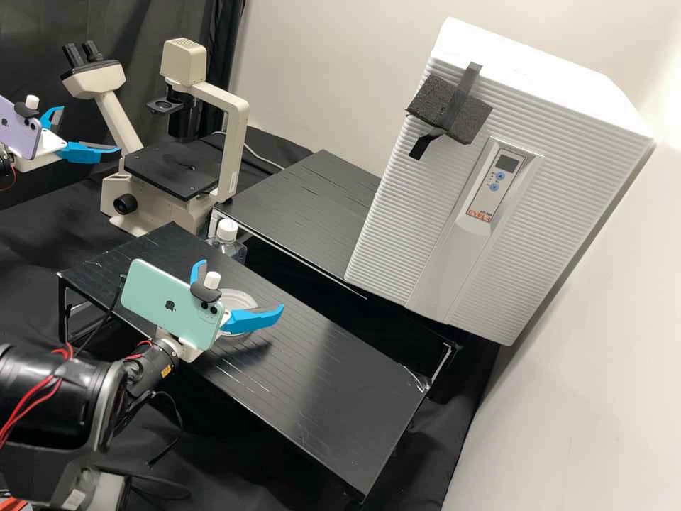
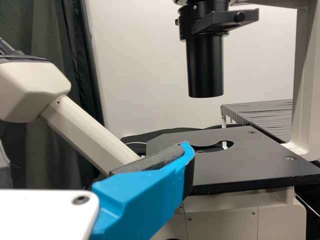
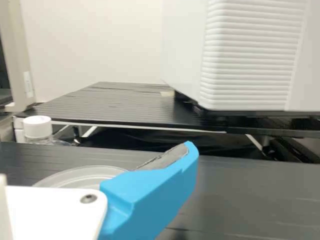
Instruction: Open the petri dish lid.
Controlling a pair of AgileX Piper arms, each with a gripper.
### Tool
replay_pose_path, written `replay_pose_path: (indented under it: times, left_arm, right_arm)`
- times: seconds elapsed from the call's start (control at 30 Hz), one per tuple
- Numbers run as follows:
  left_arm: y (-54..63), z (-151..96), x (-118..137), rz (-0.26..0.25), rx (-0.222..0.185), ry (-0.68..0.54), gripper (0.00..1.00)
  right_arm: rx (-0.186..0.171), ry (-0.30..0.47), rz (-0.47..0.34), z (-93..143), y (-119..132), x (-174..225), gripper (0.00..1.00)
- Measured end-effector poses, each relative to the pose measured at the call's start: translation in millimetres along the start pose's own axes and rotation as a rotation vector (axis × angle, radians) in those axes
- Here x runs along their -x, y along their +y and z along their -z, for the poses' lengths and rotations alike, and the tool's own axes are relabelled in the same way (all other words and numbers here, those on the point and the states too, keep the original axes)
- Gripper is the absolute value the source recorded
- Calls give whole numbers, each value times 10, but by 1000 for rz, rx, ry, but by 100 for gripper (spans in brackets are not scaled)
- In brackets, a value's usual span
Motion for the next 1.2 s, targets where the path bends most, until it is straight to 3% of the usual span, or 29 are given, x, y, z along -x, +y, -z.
replay_pose_path:
  times: [0.5,0.67,0.9,1.2]
  left_arm:
    - [0,0,0,0,0,0,100]
    - [0,0,0,0,0,0,100]
    - [0,0,0,0,0,0,100]
    - [0,0,0,0,0,0,100]
  right_arm:
    - [-17,-44,32,92,-50,158,100]
    - [23,-76,73,60,-157,137,100]
    - [37,-103,55,5,-156,95,100]
    - [10,-97,19,9,-82,98,100]
